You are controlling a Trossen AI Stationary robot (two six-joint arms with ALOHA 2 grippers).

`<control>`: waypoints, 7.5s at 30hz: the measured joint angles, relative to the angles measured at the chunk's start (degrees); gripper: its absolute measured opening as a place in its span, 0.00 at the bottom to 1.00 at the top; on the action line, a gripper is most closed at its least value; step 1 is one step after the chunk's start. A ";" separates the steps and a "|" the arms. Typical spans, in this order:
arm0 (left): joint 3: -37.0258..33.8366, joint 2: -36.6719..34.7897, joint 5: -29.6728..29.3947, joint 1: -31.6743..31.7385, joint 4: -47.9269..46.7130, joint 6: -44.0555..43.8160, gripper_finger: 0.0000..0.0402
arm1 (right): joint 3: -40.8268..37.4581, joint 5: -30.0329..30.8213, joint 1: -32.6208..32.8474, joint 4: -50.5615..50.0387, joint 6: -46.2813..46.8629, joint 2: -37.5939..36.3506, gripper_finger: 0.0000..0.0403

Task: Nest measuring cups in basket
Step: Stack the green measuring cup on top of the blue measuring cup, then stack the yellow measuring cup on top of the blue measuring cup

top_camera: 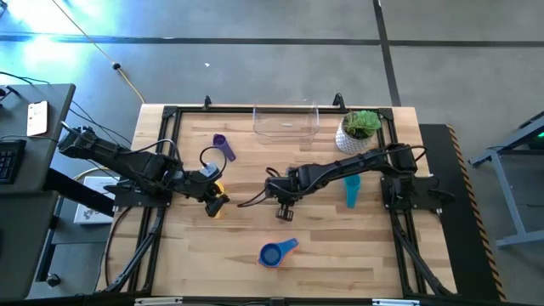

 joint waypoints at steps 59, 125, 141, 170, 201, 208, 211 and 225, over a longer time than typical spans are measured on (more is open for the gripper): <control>0.00 0.00 7.46 9.33 -11.47 7.02 0.15 | 26.30 -1.34 14.89 -12.52 22.97 0.02 0.18; 0.07 -12.69 -5.66 -1.62 -31.28 -33.71 0.15 | 26.22 -5.59 -8.21 13.50 3.34 5.43 0.18; 0.03 -12.54 -8.00 -1.57 -30.78 -38.20 0.15 | 26.24 -7.52 -8.02 23.71 10.33 12.58 0.18; 0.00 -12.35 -8.37 -1.57 -30.81 -34.58 0.15 | 26.24 -4.96 -7.49 33.82 28.11 24.15 0.18; 0.09 -23.63 -17.32 -1.57 -30.83 -28.68 0.15 | 40.27 -0.29 -8.85 20.57 20.95 26.00 0.32; 0.09 -23.58 -17.32 -1.57 -30.81 -28.69 0.15 | 40.21 -0.42 -7.09 20.31 23.41 29.24 0.32; 0.09 -23.58 -17.32 -1.57 -30.81 -28.71 0.15 | 40.21 -0.31 -7.04 20.33 23.41 30.38 0.32; 0.09 -23.58 -17.33 -1.57 -30.81 -29.02 0.15 | 40.16 -0.09 -6.72 20.33 25.36 32.65 0.32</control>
